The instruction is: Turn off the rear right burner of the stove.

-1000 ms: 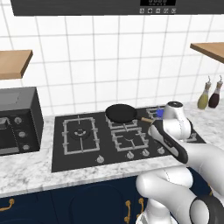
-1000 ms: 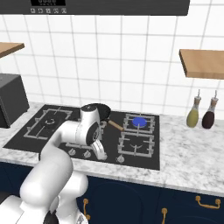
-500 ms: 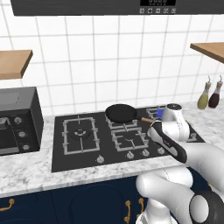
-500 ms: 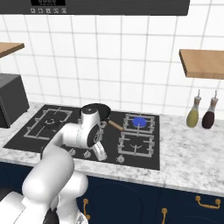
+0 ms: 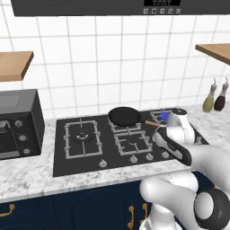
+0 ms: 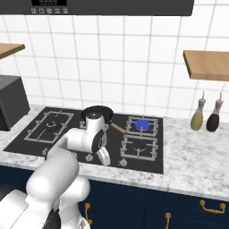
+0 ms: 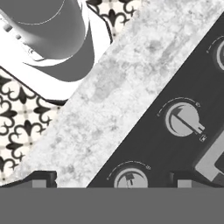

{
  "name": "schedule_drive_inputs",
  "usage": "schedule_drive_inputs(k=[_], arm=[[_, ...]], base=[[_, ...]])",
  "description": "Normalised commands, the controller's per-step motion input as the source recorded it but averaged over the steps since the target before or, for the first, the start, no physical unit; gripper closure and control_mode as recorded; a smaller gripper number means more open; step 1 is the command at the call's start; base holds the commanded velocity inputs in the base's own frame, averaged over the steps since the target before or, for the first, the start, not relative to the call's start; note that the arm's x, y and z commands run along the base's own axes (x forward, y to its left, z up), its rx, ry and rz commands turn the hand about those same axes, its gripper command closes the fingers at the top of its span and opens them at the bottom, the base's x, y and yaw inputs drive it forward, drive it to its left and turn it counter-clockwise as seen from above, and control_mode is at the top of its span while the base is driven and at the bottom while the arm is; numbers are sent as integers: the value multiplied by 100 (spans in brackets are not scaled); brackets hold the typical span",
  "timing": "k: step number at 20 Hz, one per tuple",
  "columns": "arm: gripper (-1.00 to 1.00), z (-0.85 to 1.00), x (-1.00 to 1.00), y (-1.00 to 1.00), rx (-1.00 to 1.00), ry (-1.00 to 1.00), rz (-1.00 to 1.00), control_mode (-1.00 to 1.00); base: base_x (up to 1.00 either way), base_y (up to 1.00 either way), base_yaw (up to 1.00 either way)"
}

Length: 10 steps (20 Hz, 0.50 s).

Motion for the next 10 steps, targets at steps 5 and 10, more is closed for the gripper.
schedule_drive_inputs(k=[5,10], arm=[[-100,-10,13,-5,0,0,0,-100],[-100,-14,23,0,0,0,0,-100]], base=[[0,0,0],[0,0,0]])
